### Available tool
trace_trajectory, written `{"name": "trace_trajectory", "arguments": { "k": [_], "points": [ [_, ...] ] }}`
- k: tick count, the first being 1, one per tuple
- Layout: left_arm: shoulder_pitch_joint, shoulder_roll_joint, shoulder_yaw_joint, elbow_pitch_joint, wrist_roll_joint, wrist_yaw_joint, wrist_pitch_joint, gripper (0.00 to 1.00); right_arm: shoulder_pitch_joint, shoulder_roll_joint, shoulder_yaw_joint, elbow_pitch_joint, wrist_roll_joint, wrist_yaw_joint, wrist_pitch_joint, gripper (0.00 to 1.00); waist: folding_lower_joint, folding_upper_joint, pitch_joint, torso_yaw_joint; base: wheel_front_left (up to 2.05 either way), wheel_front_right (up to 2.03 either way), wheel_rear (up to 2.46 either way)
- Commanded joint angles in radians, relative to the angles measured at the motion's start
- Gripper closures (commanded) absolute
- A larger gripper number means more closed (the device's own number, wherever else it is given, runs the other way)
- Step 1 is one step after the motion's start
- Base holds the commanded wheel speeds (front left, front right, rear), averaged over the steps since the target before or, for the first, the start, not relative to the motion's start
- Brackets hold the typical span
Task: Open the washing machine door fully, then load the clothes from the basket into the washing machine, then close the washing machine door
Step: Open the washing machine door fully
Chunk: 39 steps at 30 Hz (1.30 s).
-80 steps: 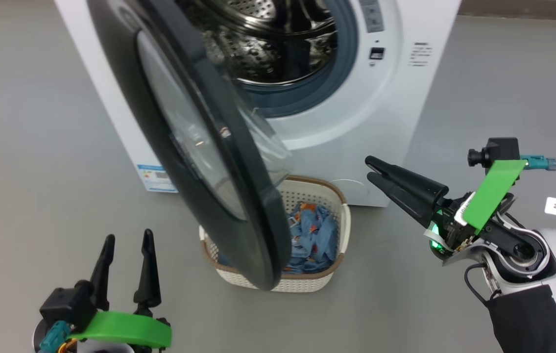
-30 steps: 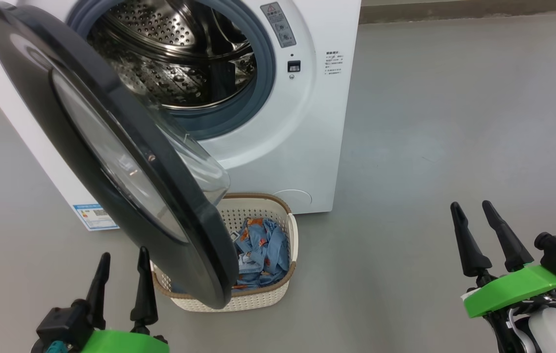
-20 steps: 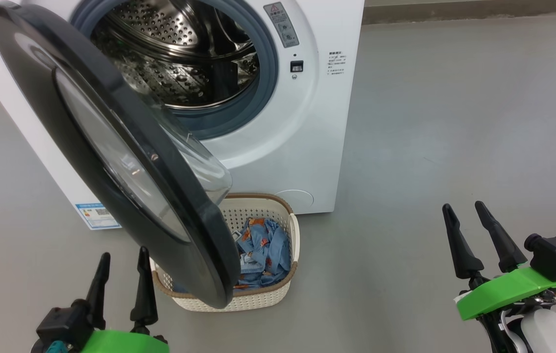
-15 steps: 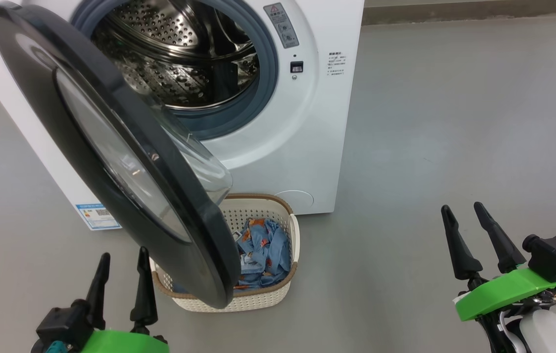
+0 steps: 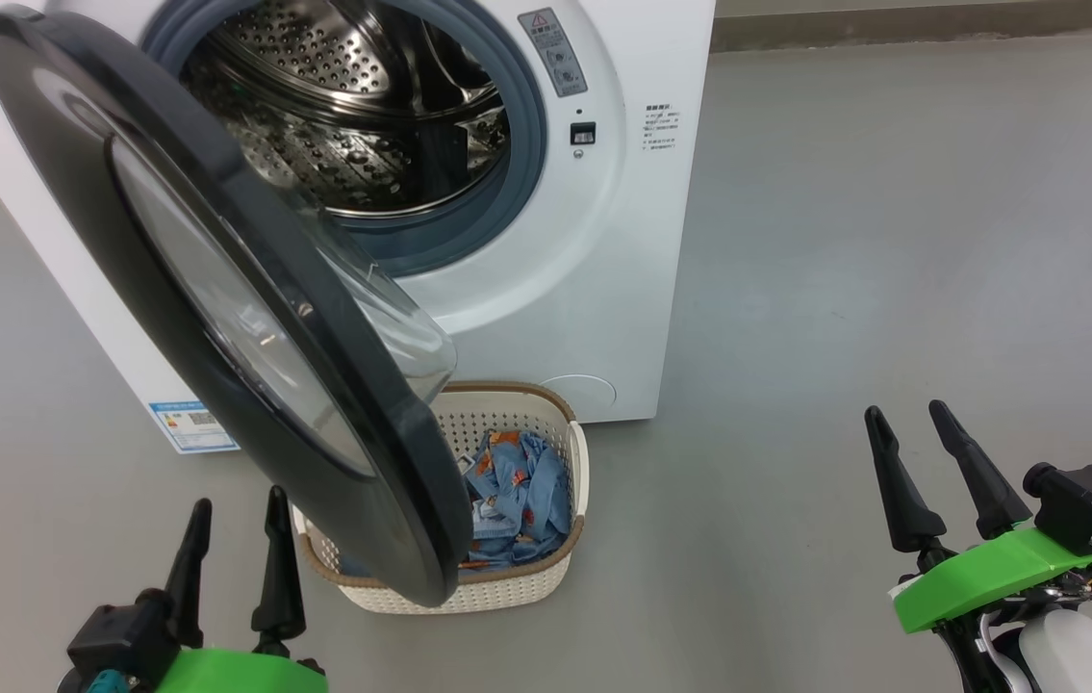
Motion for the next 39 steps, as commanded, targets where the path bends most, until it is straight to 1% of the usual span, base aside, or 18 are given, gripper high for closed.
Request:
{"name": "trace_trajectory", "arguments": {
  "k": [1, 14, 15, 17, 18, 19, 26, 32, 36, 37, 39],
  "points": [
    [-0.031, 0.017, 0.035, -0.020, 0.007, 0.000, -0.007, 0.00, -0.018, -0.014, 0.014, -0.019, -0.008, 0.006, -0.012, 0.00, 0.0000, 0.0000, 0.001, 0.000, 0.00, 0.00, 0.00],
    [-0.030, 0.013, 0.037, -0.020, 0.010, -0.003, -0.007, 0.00, -0.021, -0.014, 0.020, -0.011, -0.005, 0.006, -0.012, 0.00, 0.0000, 0.0000, 0.003, -0.001, 0.00, 0.00, 0.00],
    [-0.030, 0.013, 0.038, -0.020, 0.010, -0.003, -0.007, 0.12, -0.021, -0.014, 0.020, -0.011, -0.005, 0.006, -0.012, 0.00, 0.0000, 0.0000, 0.003, -0.001, 0.00, 0.00, 0.00],
    [-0.031, 0.013, 0.037, -0.020, 0.010, -0.004, -0.007, 0.60, -0.021, -0.014, 0.020, -0.011, -0.004, 0.006, -0.012, 0.00, 0.0000, 0.0000, 0.004, -0.001, 0.00, 0.00, 0.00],
    [-0.031, 0.013, 0.037, -0.020, 0.010, -0.005, -0.007, 0.87, -0.021, -0.014, 0.020, -0.011, -0.004, 0.006, -0.012, 0.00, 0.0000, 0.0000, 0.005, -0.001, 0.00, 0.00, 0.00],
    [-0.033, 0.012, 0.036, -0.021, 0.010, -0.005, -0.007, 1.00, -0.020, -0.013, 0.020, -0.012, -0.003, 0.006, -0.012, 0.00, 0.0000, 0.0000, 0.005, 0.000, 0.00, 0.00, 0.00],
    [-0.045, 0.007, 0.041, -0.070, 0.000, -0.019, -0.007, 1.00, -0.022, -0.010, 0.021, -0.011, 0.000, 0.006, -0.012, 0.00, 0.0000, 0.0000, 0.009, 0.001, 0.00, 0.00, 0.00],
    [-0.057, 0.001, 0.034, -0.210, 0.008, -0.025, -0.007, 1.00, -0.022, -0.008, 0.021, -0.010, 0.003, 0.006, -0.012, 0.00, 0.0000, 0.0000, 0.010, 0.005, 0.00, 0.00, 0.00],
    [-0.063, -0.002, 0.001, -0.331, 0.017, -0.026, -0.007, 1.00, -0.023, -0.006, 0.025, -0.008, 0.005, 0.006, -0.012, 0.00, 0.0000, 0.0000, 0.008, 0.005, 0.00, 0.00, 0.00],
    [-0.063, -0.002, 0.001, -0.331, 0.017, -0.026, -0.007, 1.00, -0.023, -0.006, 0.025, -0.008, 0.005, 0.006, -0.012, 0.00, 0.0000, 0.0000, 0.008, 0.005, 0.00, 0.00, 0.00],
    [-0.067, -0.002, -0.028, -0.389, 0.019, -0.029, -0.007, 1.00, -0.024, -0.005, 0.027, -0.008, 0.006, 0.006, -0.012, 0.00, 0.0000, 0.0000, 0.008, 0.004, 0.00, 0.00, 0.00]
  ]
}}
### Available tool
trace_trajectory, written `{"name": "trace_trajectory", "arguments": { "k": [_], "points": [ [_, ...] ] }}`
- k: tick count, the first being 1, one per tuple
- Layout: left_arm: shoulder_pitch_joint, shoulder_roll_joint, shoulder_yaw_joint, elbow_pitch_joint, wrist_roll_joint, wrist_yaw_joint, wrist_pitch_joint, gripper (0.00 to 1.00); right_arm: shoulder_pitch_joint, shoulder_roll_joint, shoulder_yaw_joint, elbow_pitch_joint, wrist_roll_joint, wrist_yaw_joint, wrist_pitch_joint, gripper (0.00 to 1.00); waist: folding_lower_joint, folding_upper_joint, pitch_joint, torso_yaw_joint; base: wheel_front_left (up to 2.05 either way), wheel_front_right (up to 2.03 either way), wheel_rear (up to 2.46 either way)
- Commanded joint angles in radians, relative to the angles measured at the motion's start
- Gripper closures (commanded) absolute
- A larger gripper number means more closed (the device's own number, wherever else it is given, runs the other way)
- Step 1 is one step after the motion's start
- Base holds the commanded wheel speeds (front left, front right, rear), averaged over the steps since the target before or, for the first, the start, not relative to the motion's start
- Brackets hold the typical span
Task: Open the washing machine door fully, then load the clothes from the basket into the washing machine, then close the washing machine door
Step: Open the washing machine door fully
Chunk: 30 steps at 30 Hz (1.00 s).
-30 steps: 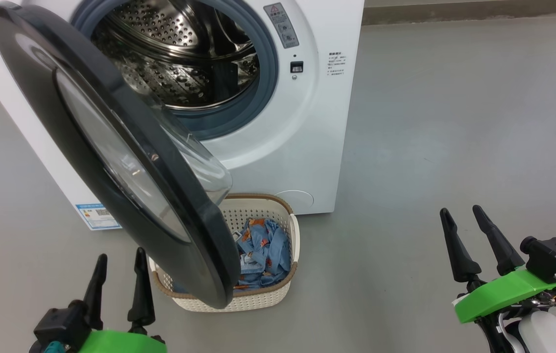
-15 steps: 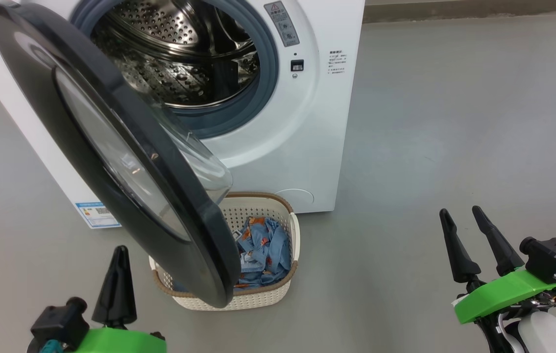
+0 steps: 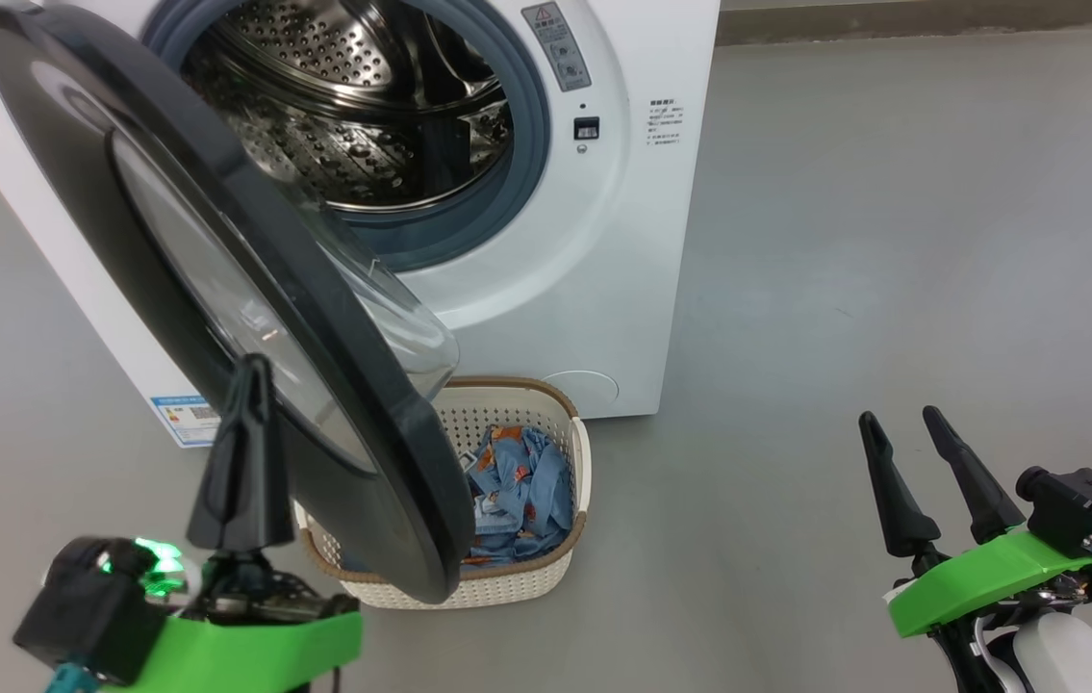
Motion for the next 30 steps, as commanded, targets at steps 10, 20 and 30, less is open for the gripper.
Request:
{"name": "trace_trajectory", "arguments": {
  "k": [10, 20, 30],
  "points": [
    [-0.057, 0.006, -0.147, -0.115, -0.003, -0.003, 0.031, 1.00, -0.030, -0.005, 0.035, -0.021, 0.008, 0.006, -0.012, 0.00, 0.0000, 0.0000, 0.002, -0.017, 0.00, 0.00, 0.00],
    [-0.053, 0.006, -0.220, 0.073, -0.084, 0.028, 0.078, 1.00, -0.036, 0.000, 0.057, -0.020, 0.021, 0.006, -0.012, 0.00, 0.0000, 0.0000, 0.009, -0.073, 0.00, 0.00, 0.00],
    [-0.104, 0.006, -0.258, 0.258, -0.147, 0.043, 0.056, 1.00, -0.048, 0.001, 0.067, -0.020, 0.025, 0.006, -0.012, 0.00, 0.0000, 0.0000, 0.035, -0.101, 0.00, 0.00, 0.00]
  ]
}}
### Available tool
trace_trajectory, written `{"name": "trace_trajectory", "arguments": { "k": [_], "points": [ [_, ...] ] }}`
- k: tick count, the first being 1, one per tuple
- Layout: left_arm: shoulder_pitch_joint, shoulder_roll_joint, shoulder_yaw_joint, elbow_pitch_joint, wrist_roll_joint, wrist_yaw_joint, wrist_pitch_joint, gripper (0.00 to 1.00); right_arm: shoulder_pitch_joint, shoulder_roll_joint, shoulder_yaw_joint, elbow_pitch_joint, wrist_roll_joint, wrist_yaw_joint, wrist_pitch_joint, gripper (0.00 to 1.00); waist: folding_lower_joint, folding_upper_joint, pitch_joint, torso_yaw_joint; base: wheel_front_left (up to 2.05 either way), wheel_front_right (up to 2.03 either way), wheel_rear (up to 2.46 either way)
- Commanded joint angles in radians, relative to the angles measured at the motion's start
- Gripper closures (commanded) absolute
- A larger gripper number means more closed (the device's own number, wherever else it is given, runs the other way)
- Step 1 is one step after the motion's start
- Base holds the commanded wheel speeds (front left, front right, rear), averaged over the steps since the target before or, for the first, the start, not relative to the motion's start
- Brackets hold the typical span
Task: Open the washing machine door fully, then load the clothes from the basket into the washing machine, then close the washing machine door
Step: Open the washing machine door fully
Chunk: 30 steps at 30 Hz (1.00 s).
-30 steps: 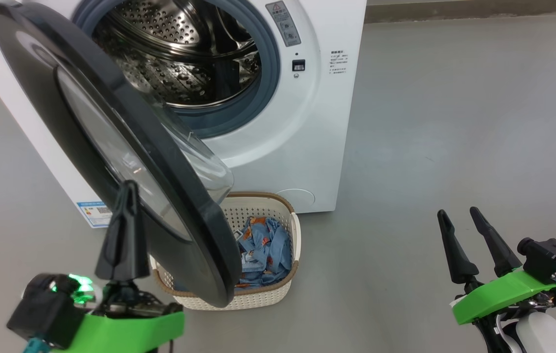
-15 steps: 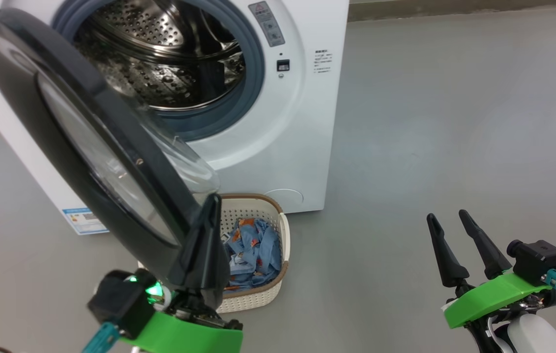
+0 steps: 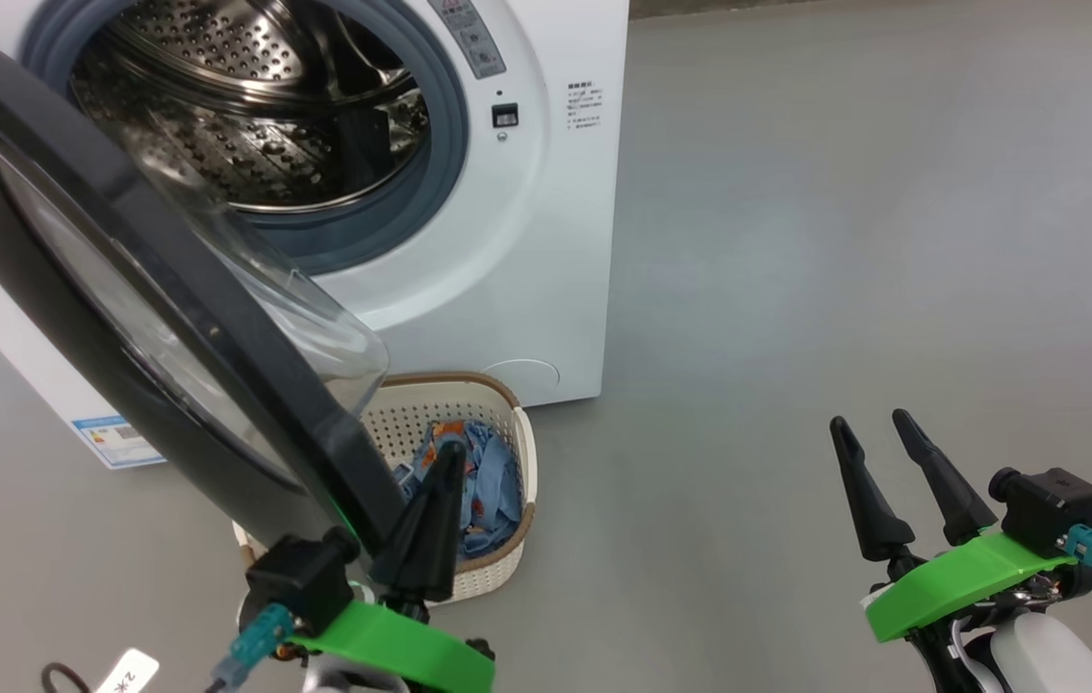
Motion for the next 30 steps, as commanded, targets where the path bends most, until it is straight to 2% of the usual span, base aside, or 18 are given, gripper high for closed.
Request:
{"name": "trace_trajectory", "arguments": {
  "k": [1, 13, 30],
  "points": [
    [-0.059, 0.005, 0.028, 0.002, -0.015, 0.013, -0.018, 1.00, -0.038, -0.006, 0.018, -0.022, 0.003, 0.006, -0.012, 0.00, 0.0000, -0.0001, 0.010, -0.006, 0.00, 0.00, 0.00],
    [-0.108, 0.009, 0.060, 0.100, -0.043, 0.052, -0.043, 1.00, -0.039, -0.001, 0.005, -0.023, 0.000, 0.006, -0.012, 0.00, 0.0000, -0.0001, 0.029, 0.001, 0.00, 0.00, 0.00],
    [-0.062, 0.039, 0.103, 0.095, -0.074, 0.080, -0.047, 1.00, -0.031, 0.013, -0.001, -0.006, 0.010, 0.006, -0.012, 0.00, 0.0000, -0.0001, 0.011, 0.155, 0.00, 0.00, 0.00]
  ]
}}
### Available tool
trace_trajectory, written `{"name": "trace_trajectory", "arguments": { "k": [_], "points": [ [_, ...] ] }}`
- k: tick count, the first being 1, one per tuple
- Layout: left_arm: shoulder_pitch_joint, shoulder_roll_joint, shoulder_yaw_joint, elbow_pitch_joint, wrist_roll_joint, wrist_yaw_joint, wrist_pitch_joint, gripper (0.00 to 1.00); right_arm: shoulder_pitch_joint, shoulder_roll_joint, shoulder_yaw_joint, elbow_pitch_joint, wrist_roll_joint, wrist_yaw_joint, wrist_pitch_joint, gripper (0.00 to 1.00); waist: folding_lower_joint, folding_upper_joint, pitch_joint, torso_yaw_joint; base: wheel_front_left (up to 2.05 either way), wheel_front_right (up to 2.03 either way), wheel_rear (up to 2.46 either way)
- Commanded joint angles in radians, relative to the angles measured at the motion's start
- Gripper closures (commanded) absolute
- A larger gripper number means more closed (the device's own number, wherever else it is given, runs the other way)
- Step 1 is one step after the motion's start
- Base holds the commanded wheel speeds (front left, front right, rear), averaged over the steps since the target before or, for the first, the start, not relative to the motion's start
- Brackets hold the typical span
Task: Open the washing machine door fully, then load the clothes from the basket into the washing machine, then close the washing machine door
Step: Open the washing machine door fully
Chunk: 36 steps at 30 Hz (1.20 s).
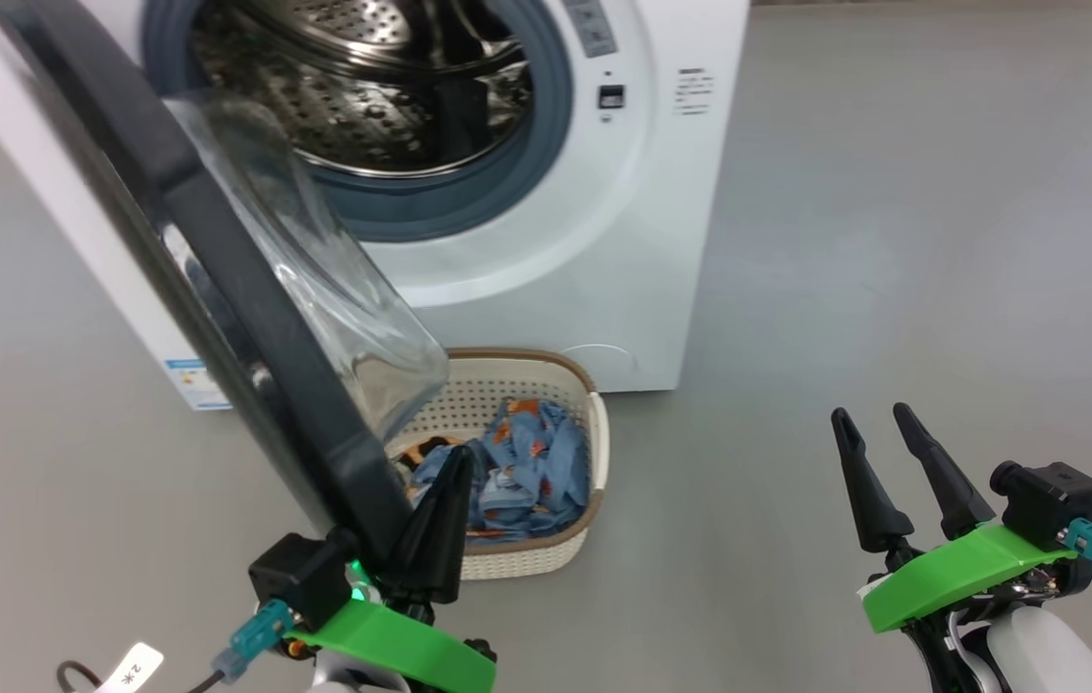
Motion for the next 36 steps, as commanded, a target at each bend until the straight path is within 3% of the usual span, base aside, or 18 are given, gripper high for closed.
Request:
{"name": "trace_trajectory", "arguments": {
  "k": [1, 25, 36],
  "points": [
    [-0.020, 0.061, 0.086, -0.019, -0.014, 0.034, -0.010, 1.00, -0.017, -0.006, 0.016, -0.019, 0.001, 0.006, -0.012, 0.00, 0.0000, 0.0000, -0.007, 0.040, 0.00, 0.00, 0.00],
    [0.050, 0.131, 0.147, -0.082, -0.043, 0.107, 0.028, 1.00, 0.001, 0.007, -0.005, -0.021, -0.002, 0.006, -0.012, 0.00, 0.0000, 0.0000, -0.014, 0.241, 0.00, 0.00, 0.00],
    [0.021, 0.203, 0.236, -0.083, -0.068, 0.160, 0.063, 1.00, -0.009, 0.010, -0.010, -0.027, -0.006, 0.006, -0.012, 0.00, 0.0000, 0.0000, 0.015, 0.305, 0.00, 0.00, 0.00]
  ]
}}
